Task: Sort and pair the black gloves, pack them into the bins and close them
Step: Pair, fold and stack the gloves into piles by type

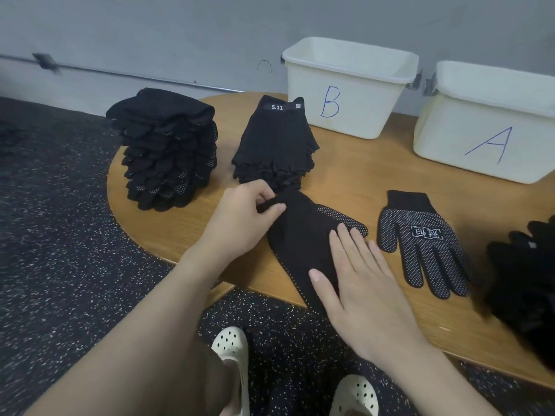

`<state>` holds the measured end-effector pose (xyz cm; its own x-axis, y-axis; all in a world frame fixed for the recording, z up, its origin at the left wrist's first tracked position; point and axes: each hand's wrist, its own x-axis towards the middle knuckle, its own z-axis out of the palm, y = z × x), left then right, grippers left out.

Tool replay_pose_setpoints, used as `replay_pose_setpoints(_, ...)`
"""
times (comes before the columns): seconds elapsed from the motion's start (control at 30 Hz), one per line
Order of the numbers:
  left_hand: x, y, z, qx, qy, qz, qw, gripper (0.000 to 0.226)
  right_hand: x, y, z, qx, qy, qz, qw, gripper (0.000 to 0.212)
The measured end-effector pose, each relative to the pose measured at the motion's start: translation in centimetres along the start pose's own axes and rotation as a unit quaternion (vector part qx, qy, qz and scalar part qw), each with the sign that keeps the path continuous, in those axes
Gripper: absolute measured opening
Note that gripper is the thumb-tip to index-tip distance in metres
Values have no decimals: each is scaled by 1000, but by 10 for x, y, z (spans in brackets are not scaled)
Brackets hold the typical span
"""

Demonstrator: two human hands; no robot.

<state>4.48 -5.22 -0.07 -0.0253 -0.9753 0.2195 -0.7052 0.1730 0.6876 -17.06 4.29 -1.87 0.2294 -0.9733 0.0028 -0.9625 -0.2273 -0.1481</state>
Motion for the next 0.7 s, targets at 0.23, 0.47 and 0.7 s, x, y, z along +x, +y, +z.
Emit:
replay_pose_setpoints(0.23, -25, 34, -3, -117, 61, 128, 983, 15, -4, 24, -24, 86, 37, -35, 995, 73)
replay_pose_setpoints(0.47, -63, 54, 13, -37, -1, 233, 972, 12, -9, 47, -39, 179, 109, 12, 978, 54)
replay_pose_setpoints(0.7, -78, 63, 37, 78, -28, 292, 953, 17, -3, 52, -41, 201, 110, 15, 973, 47)
